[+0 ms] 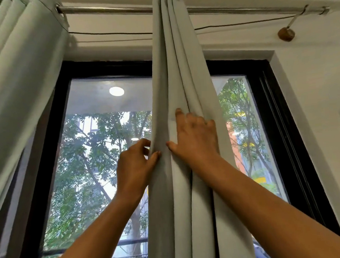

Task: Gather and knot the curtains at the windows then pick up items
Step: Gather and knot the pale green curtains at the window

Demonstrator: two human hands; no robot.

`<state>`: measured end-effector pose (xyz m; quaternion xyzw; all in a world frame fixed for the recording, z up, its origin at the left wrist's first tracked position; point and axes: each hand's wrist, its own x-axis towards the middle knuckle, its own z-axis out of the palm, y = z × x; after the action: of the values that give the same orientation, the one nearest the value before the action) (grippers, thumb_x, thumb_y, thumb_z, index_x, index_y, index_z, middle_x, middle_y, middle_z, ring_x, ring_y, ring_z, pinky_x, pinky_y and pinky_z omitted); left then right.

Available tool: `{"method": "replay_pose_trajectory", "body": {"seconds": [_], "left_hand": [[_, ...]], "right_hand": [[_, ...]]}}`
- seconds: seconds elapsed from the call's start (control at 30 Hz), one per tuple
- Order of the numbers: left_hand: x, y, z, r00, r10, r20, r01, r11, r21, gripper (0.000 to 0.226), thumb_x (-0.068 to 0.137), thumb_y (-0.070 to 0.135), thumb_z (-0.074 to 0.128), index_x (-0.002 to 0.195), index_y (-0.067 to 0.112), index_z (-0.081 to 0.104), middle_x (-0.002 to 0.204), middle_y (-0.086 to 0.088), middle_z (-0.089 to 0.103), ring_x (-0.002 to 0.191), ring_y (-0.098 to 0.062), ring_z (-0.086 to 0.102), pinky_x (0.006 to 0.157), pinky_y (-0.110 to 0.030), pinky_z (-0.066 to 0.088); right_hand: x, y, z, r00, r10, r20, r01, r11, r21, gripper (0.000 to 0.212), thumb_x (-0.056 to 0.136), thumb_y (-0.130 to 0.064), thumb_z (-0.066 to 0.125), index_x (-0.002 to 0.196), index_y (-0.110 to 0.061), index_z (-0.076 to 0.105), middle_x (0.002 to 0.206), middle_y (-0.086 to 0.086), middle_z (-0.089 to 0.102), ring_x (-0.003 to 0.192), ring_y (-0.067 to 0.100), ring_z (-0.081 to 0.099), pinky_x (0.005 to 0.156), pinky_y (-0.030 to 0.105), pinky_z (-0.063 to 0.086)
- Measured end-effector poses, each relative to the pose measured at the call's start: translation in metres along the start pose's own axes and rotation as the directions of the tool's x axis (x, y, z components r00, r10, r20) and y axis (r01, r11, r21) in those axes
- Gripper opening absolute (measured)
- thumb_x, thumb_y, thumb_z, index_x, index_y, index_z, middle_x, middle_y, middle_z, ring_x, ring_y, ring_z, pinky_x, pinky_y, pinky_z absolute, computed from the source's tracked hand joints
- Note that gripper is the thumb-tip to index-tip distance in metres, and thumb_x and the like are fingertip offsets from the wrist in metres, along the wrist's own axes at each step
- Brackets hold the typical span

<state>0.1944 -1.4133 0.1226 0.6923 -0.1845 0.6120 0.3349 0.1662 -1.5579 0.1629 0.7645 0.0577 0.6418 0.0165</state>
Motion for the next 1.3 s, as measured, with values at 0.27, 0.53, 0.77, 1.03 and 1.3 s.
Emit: {"method": "replay_pose_trajectory", "body": {"seconds": [0.27, 0.53, 0.77, 1.03, 1.3], "left_hand": [[-0.004, 0.016, 0.008, 0.999, -0.022, 0.029, 0.030, 0.946, -0.323, 0.033, 0.083, 0.036, 0.072, 0.115, 0.031, 0.066, 0.100, 0.009, 0.072, 0.076, 0.001, 0.069, 0.072, -0.030, 0.059], [-0.017, 0.027, 0.043, 0.952, 0.099, 0.289, 0.039, 0.899, -0.436, 0.027, 0.095, 0.041, 0.047, 0.119, 0.040, 0.059, 0.152, 0.010, 0.036, 0.143, -0.008, 0.025, 0.116, -0.038, 0.025], [-0.010, -0.008, 0.062, 0.942, -0.250, 0.224, 0.334, 0.769, -0.545, 0.065, 0.087, 0.026, 0.067, 0.144, 0.033, 0.036, 0.157, 0.003, 0.023, 0.143, -0.016, 0.024, 0.105, -0.031, 0.028], [-0.026, -0.062, 0.086, 0.616, -0.434, 0.657, 0.788, 0.342, -0.512, 0.029, 0.090, 0.037, 0.060, 0.112, 0.019, 0.064, 0.103, -0.004, 0.068, 0.086, -0.020, 0.064, 0.083, -0.037, 0.049], [-0.046, -0.035, 0.050, 0.819, -0.329, 0.470, 0.574, 0.505, -0.645, 0.007, 0.090, 0.013, 0.062, 0.091, 0.018, 0.066, 0.081, 0.004, 0.070, 0.071, -0.009, 0.064, 0.053, -0.022, 0.050]], "right_hand": [[-0.012, 0.019, 0.001, 0.998, 0.060, -0.023, -0.058, 0.994, 0.090, 0.065, 0.094, -0.021, 0.045, 0.148, -0.011, 0.011, 0.096, 0.005, 0.063, 0.083, 0.026, 0.059, 0.089, 0.039, 0.039], [-0.020, 0.034, 0.007, 0.997, 0.033, -0.074, -0.004, 0.931, 0.364, 0.043, 0.094, -0.023, 0.045, 0.136, -0.024, 0.032, 0.114, 0.010, 0.056, 0.088, 0.032, 0.060, 0.074, 0.041, 0.050], [-0.020, 0.032, 0.009, 0.974, 0.112, 0.196, -0.163, 0.950, 0.265, 0.070, 0.076, -0.069, 0.053, 0.124, -0.020, 0.042, 0.127, 0.006, 0.044, 0.105, 0.028, 0.055, 0.083, 0.037, 0.047], [-0.045, 0.024, 0.019, 0.983, 0.171, 0.060, -0.173, 0.985, 0.014, 0.049, 0.088, -0.038, 0.050, 0.130, -0.014, 0.041, 0.156, 0.011, 0.006, 0.135, 0.031, 0.022, 0.095, 0.045, 0.039], [-0.079, 0.014, 0.034, 0.991, 0.094, -0.099, -0.103, 0.991, -0.087, 0.047, 0.074, -0.021, 0.068, 0.118, -0.008, 0.056, 0.154, 0.018, 0.021, 0.141, 0.037, 0.021, 0.105, 0.060, 0.026]]}}
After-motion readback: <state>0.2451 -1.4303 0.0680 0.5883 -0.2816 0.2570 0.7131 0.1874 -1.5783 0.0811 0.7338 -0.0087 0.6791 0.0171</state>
